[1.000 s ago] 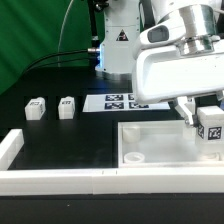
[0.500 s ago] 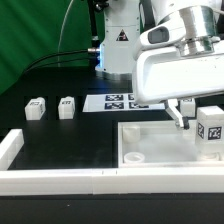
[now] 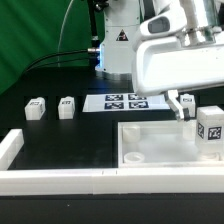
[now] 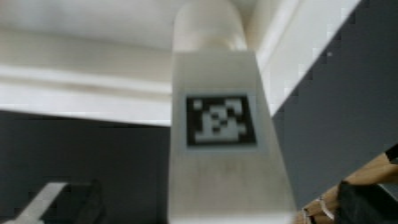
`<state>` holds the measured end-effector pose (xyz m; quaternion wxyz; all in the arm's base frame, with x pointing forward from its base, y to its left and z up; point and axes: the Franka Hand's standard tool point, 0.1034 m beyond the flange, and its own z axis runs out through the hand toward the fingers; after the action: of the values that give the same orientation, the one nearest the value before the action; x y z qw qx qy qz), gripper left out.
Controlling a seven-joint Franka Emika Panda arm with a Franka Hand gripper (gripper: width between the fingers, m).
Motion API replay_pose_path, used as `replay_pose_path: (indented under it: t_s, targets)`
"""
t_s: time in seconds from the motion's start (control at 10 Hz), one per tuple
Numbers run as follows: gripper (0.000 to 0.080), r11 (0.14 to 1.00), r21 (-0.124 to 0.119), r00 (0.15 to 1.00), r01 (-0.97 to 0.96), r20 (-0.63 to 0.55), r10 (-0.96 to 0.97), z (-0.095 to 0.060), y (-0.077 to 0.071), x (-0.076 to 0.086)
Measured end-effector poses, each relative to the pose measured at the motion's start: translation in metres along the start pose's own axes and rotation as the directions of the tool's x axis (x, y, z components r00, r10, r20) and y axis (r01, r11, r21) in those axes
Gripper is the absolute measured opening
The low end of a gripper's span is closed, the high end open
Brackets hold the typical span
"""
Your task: Assemble one leg
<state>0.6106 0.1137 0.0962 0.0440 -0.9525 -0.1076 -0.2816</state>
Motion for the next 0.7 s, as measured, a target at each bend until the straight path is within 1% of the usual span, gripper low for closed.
replay_pose_path:
  t_s: [0.1, 0.2, 0.3, 0.4, 0.5, 0.6, 0.7]
  targets:
    - [0.0649, 1.0, 0.001, 1.0, 0.002, 0.007, -0.002, -0.009, 0.0, 0.008]
    - [0.0649, 1.0, 0.005, 1.0, 0.002, 0.019, -0.002, -0.008, -0.001, 0.007]
    - [0.0649, 1.0, 0.013, 0.999, 0.002, 0.053, -0.003, -0.005, -0.003, 0.006]
    - [0.0649, 1.0, 0.011, 0.999, 0.001, 0.048, -0.001, -0.005, -0.001, 0.006]
    - [0.0649, 1.0, 0.026, 0.99, -0.003, 0.141, 0.0, 0.001, 0.001, -0.004]
    - [0.0649, 0.999, 0.045, 0.969, -0.014, 0.245, 0.002, 0.002, 0.004, 0.002]
    - [0.0649, 0.999, 0.05, 0.962, -0.019, 0.272, 0.005, 0.001, 0.007, 0.011]
